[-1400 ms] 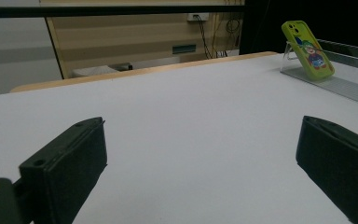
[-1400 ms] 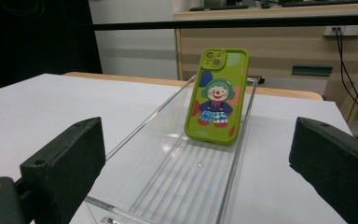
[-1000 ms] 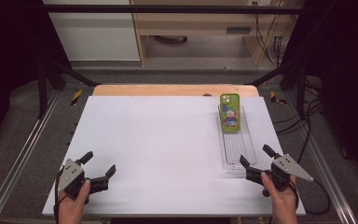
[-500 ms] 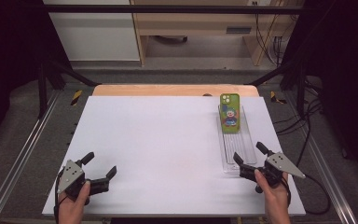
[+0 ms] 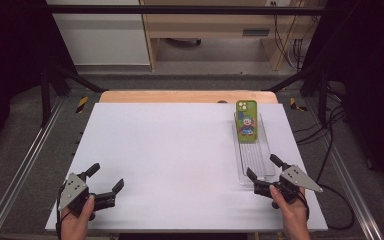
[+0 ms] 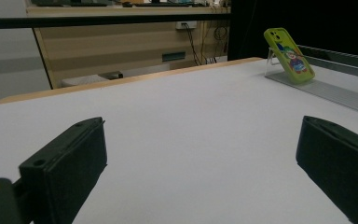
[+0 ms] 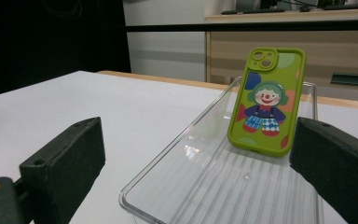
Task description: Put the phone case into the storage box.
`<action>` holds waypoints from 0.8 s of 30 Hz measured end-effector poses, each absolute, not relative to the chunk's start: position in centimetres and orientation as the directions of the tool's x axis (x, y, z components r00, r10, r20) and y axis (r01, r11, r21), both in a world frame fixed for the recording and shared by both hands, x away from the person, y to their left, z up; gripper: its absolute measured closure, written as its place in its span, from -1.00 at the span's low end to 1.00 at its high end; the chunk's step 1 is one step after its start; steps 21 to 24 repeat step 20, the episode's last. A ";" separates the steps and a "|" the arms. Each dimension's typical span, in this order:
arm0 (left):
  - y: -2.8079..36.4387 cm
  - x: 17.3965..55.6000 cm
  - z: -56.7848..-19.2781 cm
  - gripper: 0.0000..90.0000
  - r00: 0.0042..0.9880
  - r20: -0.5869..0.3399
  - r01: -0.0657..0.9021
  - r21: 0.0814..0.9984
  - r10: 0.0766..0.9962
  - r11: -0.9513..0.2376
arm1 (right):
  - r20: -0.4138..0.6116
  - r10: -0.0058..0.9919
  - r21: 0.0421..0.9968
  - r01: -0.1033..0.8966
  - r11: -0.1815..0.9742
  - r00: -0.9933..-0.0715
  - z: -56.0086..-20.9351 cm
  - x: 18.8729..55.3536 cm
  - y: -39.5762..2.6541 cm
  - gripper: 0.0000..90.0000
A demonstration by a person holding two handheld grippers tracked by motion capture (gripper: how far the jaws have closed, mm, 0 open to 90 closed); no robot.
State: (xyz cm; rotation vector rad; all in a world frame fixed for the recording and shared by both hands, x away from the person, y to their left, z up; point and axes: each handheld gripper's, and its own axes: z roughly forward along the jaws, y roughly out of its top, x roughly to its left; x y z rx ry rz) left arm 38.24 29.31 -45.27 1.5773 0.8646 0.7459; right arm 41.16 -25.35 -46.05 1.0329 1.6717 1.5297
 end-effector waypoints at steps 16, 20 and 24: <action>29.6 38.0 -45.4 -0.97 0.534 -0.005 0.141 0.987 0.845 -0.084 | 0.040 0.866 0.989 0.143 0.037 -0.499 -46.9 40.5 -26.1 -0.92; 29.7 38.1 -45.5 -0.97 0.528 -0.007 0.151 0.985 0.849 -0.086 | 0.033 0.868 0.987 0.152 0.049 -0.495 -47.4 40.4 -26.5 -0.92; 29.7 38.1 -45.5 -0.97 0.528 -0.007 0.151 0.985 0.849 -0.086 | 0.033 0.868 0.987 0.152 0.049 -0.495 -47.4 40.4 -26.5 -0.92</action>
